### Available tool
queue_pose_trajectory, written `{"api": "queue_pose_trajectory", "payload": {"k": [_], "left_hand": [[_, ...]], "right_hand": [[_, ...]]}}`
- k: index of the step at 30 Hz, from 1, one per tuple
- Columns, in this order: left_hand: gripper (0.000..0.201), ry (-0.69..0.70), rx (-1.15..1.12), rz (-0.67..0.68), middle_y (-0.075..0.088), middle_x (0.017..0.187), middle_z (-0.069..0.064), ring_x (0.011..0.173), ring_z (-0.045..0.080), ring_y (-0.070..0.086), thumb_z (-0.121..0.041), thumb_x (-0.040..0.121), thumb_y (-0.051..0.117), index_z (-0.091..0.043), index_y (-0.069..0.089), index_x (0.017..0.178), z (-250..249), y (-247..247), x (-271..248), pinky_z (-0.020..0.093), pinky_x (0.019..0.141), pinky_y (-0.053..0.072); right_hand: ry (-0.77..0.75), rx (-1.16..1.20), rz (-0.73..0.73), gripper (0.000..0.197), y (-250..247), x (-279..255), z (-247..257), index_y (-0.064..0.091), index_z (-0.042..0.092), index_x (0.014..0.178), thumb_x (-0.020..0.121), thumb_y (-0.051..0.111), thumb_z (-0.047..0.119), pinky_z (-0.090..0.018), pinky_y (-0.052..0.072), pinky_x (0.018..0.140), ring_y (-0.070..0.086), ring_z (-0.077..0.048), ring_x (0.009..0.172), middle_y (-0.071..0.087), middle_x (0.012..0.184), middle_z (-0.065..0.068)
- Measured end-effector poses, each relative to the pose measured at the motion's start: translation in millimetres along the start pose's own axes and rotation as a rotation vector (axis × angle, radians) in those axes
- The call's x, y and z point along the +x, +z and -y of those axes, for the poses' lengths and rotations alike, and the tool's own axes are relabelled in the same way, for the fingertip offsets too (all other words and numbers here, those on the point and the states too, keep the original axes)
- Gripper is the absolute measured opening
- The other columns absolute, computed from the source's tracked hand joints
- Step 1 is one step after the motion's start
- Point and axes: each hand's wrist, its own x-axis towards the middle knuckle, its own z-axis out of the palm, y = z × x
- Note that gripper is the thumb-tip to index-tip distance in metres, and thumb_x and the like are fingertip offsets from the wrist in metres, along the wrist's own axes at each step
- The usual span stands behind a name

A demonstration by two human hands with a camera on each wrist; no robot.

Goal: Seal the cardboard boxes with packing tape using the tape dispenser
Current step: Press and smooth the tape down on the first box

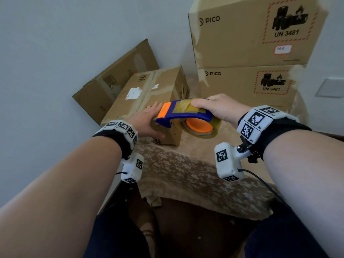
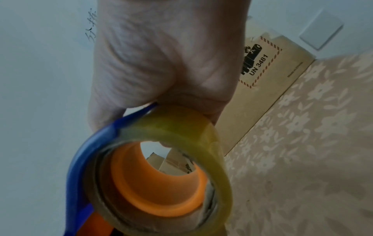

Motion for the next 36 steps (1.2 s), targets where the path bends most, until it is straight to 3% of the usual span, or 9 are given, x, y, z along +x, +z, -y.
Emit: {"api": "queue_pose_trajectory", "payload": {"k": [6, 13, 17, 19, 21, 25, 27, 31, 36], "left_hand": [[0.121, -0.039, 0.043, 0.034, -0.009, 0.16, -0.004, 0.147, 0.013, 0.001, -0.053, 0.07, 0.076, -0.028, -0.01, 0.151, -6.3, -3.6, -0.3, 0.033, 0.117, 0.01], [0.131, -0.082, 0.051, 0.089, -0.013, 0.16, -0.005, 0.147, 0.012, -0.001, -0.067, 0.058, 0.071, -0.029, -0.012, 0.151, -11.1, -7.6, -0.7, 0.036, 0.12, 0.01], [0.142, -0.088, 0.017, 0.134, -0.014, 0.159, -0.005, 0.147, 0.013, -0.004, -0.1, 0.038, 0.042, -0.032, -0.012, 0.15, -8.1, -10.5, 1.6, 0.04, 0.12, 0.008], [0.135, -0.091, -0.03, 0.137, -0.014, 0.159, -0.005, 0.147, 0.015, -0.007, -0.104, 0.041, 0.024, -0.033, -0.009, 0.151, -8.9, -10.7, 2.5, 0.042, 0.12, 0.004], [0.119, -0.133, -0.133, 0.134, -0.012, 0.159, -0.004, 0.147, 0.018, -0.008, -0.098, 0.056, 0.015, -0.03, -0.006, 0.152, -15.2, -11.9, 3.7, 0.043, 0.119, 0.0], [0.079, -0.246, -0.139, 0.123, -0.012, 0.16, 0.003, 0.147, 0.022, -0.007, -0.06, 0.095, 0.032, -0.022, -0.006, 0.153, -23.7, -12.1, 17.8, 0.044, 0.119, 0.001], [0.08, -0.289, -0.111, 0.134, -0.013, 0.16, 0.007, 0.147, 0.024, -0.006, -0.054, 0.095, 0.036, -0.019, -0.008, 0.152, -24.2, -11.5, 26.8, 0.047, 0.119, 0.005], [0.087, -0.324, -0.01, 0.131, -0.007, 0.16, 0.007, 0.147, 0.029, 0.005, -0.058, 0.089, 0.033, -0.017, -0.01, 0.152, -25.6, -8.9, 33.9, 0.055, 0.115, 0.016], [0.084, -0.363, -0.023, 0.115, 0.001, 0.159, 0.011, 0.144, 0.033, 0.014, -0.051, 0.092, 0.037, -0.013, -0.007, 0.152, -30.2, -10.3, 37.1, 0.055, 0.114, 0.021]], "right_hand": [[0.021, -0.001, -0.02, 0.035, -31.6, -8.1, -24.2, 0.06, 0.015, 0.076, 0.084, 0.061, 0.049, -0.031, 0.035, 0.069, 0.05, -0.019, 0.072, 0.056, 0.073, -0.01], [0.055, -0.065, 0.003, 0.038, -31.2, -6.4, -33.0, 0.059, 0.015, 0.066, 0.083, 0.065, 0.048, -0.028, 0.038, 0.061, 0.052, -0.02, 0.062, 0.058, 0.063, -0.004], [0.064, -0.122, 0.012, 0.041, -27.1, -1.3, -32.5, 0.056, 0.013, 0.067, 0.084, 0.063, 0.05, -0.029, 0.034, 0.058, 0.046, -0.019, 0.059, 0.051, 0.059, -0.003], [0.071, -0.15, 0.029, 0.043, -21.8, 3.2, -30.9, 0.056, 0.013, 0.069, 0.083, 0.062, 0.053, -0.03, 0.034, 0.061, 0.046, -0.022, 0.062, 0.05, 0.062, -0.006], [0.083, -0.185, 0.041, 0.045, -16.9, 7.9, -28.7, 0.053, 0.014, 0.066, 0.082, 0.06, 0.056, -0.031, 0.033, 0.063, 0.044, -0.022, 0.064, 0.047, 0.062, -0.007], [0.1, -0.222, 0.044, 0.044, -11.4, 16.2, -21.6, 0.057, 0.014, 0.073, 0.08, 0.06, 0.057, -0.031, 0.034, 0.065, 0.044, -0.022, 0.066, 0.048, 0.068, -0.01], [0.105, -0.252, 0.042, 0.046, -9.1, 19.7, -14.6, 0.052, 0.014, 0.066, 0.082, 0.059, 0.056, -0.031, 0.032, 0.062, 0.04, -0.022, 0.062, 0.043, 0.063, -0.008], [0.105, -0.353, 0.053, 0.051, -5.9, 26.9, 4.3, 0.038, 0.015, 0.056, 0.087, 0.055, 0.051, -0.031, 0.026, 0.056, 0.031, -0.02, 0.056, 0.032, 0.058, -0.005], [0.116, -0.377, 0.083, 0.033, -6.3, 27.5, 24.7, 0.051, 0.017, 0.069, 0.09, 0.054, 0.042, -0.03, 0.031, 0.063, 0.038, -0.022, 0.065, 0.039, 0.065, -0.005]]}}
